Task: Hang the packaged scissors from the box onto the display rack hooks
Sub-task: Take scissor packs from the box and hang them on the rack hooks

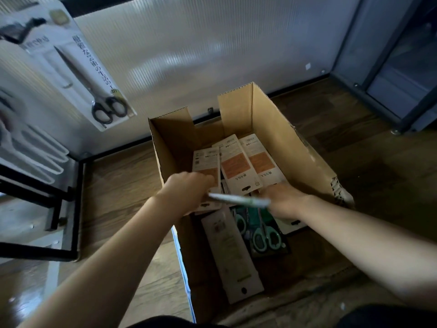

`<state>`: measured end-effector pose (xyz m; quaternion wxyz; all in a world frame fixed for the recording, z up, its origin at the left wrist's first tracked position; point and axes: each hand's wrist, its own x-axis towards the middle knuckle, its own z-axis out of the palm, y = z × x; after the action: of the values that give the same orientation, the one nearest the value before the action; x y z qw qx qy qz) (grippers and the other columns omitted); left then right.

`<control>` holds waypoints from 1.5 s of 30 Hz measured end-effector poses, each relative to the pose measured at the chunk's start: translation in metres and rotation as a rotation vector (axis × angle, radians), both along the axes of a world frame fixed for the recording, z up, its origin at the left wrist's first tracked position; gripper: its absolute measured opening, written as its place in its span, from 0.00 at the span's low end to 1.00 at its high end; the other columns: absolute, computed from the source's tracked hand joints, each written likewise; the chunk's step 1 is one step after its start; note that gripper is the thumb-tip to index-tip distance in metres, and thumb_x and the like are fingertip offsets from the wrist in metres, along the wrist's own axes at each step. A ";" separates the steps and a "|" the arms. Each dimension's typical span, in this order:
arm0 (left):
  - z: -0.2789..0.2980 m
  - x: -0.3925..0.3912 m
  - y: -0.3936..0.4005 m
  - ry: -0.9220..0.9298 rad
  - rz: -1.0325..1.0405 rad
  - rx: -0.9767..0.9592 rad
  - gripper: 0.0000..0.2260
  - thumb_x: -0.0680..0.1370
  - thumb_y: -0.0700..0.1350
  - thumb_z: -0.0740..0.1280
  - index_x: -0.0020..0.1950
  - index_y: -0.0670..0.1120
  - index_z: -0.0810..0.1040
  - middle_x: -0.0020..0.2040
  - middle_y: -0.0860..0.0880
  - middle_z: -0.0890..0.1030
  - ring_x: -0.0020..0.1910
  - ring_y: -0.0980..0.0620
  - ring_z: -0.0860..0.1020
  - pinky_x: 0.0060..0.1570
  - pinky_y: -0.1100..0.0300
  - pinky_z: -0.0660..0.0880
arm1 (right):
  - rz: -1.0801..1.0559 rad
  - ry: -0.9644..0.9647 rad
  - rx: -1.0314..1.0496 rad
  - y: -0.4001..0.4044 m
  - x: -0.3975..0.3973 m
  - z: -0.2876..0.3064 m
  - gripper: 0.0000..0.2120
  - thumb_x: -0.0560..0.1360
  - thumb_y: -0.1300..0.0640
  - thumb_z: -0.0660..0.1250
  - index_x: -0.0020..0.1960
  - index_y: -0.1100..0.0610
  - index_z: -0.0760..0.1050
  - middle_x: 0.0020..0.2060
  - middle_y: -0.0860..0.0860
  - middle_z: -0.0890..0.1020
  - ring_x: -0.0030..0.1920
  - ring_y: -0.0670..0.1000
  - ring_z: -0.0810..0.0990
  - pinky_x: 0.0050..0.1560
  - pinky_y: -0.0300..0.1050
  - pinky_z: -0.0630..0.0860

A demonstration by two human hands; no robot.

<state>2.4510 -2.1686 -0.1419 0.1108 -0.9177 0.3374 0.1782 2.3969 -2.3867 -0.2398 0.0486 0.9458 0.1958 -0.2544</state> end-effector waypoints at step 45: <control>0.065 -0.005 0.023 -0.329 0.440 -1.124 0.23 0.75 0.29 0.54 0.69 0.43 0.64 0.71 0.38 0.63 0.73 0.42 0.57 0.58 0.60 0.62 | -0.598 -0.429 0.974 0.029 0.027 0.116 0.09 0.80 0.55 0.60 0.47 0.59 0.72 0.35 0.45 0.75 0.32 0.38 0.71 0.30 0.29 0.66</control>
<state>2.4456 -2.1458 -0.0773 -0.3777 -0.8991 0.1613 -0.1516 2.4243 -2.3577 -0.1237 -0.4247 0.9035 0.0012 0.0580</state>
